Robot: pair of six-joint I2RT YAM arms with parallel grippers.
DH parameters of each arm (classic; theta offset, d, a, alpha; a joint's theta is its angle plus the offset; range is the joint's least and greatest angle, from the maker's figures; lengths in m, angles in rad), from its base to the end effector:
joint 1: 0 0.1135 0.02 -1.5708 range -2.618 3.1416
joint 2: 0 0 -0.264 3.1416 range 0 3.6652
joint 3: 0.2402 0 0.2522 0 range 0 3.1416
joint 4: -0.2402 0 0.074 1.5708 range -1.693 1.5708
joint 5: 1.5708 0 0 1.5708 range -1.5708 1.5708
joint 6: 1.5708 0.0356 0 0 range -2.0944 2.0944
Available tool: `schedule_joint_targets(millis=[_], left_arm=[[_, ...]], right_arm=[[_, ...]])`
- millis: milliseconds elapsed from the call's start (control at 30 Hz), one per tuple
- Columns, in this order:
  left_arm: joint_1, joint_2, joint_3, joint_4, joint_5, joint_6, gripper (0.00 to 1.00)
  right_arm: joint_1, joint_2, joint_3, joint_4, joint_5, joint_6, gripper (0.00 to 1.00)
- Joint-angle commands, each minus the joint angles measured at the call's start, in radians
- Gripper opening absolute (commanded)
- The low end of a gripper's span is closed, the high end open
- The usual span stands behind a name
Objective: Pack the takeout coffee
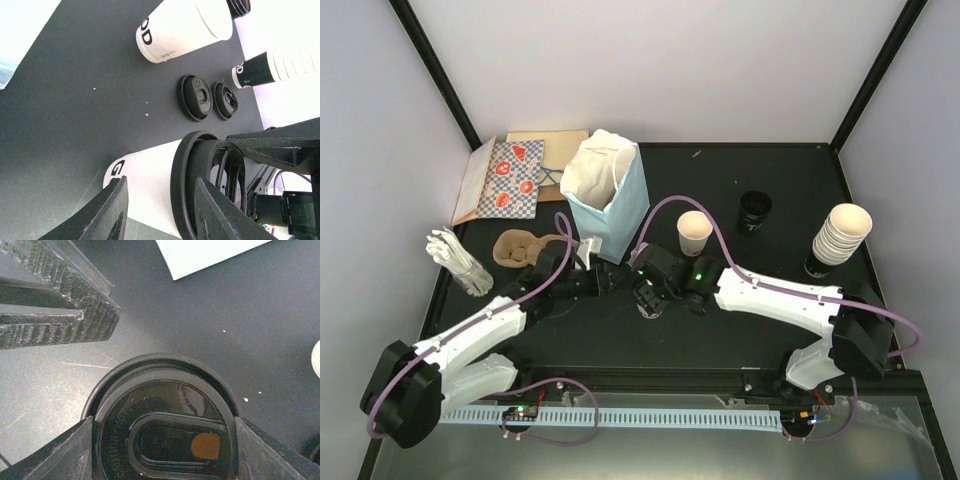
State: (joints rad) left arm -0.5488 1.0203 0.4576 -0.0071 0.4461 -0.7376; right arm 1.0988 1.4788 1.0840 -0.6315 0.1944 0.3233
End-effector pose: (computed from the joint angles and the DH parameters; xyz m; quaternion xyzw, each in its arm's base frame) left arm 0.1715 -0.1229 0.2013 0.0250 0.8618 -0.4360 0.2581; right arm 0.1431 0.2653 0.2444 -0.3383 0.8973 0.1038 0.2638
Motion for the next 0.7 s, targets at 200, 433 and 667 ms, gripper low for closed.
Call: schedule_joint_targets(millis=[200,433,667], left_arm=[[0.012,-0.11,-0.005,-0.12,-0.004,-0.003,0.4],[0.016,-0.16,-0.013,-0.195,0.027,0.015,0.41],[0.018,-0.121,-0.035,-0.16,0.107,0.015,0.41]], right_arm=[[0.05,-0.012,-0.047,-0.134,-0.138,-0.083,0.7],[0.062,0.039,-0.061,-0.148,-0.118,-0.086,0.7],[0.062,0.07,-0.052,-0.177,-0.114,-0.092,0.7]])
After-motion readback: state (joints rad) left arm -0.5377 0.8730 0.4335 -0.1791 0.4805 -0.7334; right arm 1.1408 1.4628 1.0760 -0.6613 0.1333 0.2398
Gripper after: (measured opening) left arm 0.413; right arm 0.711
